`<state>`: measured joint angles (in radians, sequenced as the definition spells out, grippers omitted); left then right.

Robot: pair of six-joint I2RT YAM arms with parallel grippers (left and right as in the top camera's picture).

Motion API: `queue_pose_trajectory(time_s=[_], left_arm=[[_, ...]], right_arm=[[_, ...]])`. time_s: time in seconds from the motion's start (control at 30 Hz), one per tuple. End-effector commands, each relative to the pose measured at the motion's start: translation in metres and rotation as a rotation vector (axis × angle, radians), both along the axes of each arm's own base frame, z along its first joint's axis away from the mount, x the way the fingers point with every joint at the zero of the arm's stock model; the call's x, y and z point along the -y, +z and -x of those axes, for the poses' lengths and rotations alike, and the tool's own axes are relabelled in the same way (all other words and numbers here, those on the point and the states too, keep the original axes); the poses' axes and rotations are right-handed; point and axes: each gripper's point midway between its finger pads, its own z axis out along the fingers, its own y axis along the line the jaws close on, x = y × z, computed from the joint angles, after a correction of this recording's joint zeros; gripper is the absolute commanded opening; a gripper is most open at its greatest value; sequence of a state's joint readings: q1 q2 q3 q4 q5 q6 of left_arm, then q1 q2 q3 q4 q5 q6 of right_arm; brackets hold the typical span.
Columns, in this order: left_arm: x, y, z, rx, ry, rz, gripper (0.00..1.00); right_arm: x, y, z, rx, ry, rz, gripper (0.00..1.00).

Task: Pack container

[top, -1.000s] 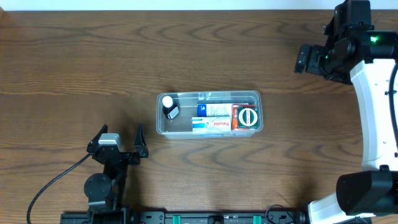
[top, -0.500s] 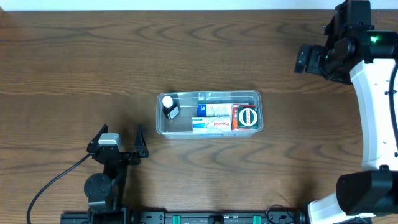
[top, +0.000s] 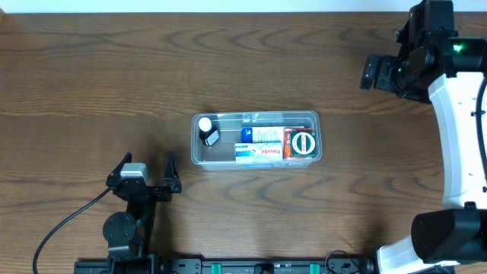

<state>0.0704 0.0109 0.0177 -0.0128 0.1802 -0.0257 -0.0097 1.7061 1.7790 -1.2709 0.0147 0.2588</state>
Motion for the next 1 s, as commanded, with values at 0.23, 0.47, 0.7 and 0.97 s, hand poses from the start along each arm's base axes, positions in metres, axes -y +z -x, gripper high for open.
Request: queue_pose_trajectory(time_s=[0.23,0.47,0.7,0.97], left_arm=[[0.002,-0.015,0.001,-0.047,-0.013,0.007,0.98],[0.002,-0.015,0.001,-0.047,-0.013,0.007,0.98],[0.002,-0.015,0.001,-0.047,-0.013,0.006,0.98],[0.002,-0.015,0.001,-0.047,-0.013,0.007,0.98]], right_arm=[[-0.010,0.044,0.023,0.119,0.033,0.006,0.99],[-0.013,0.044,0.095,0.163,0.057,0.050,0.99],[-0.006,0.025,0.144,0.315,0.039,0.060,0.99],[-0.012,0.035,0.139,0.786,0.055,0.027,0.99]])
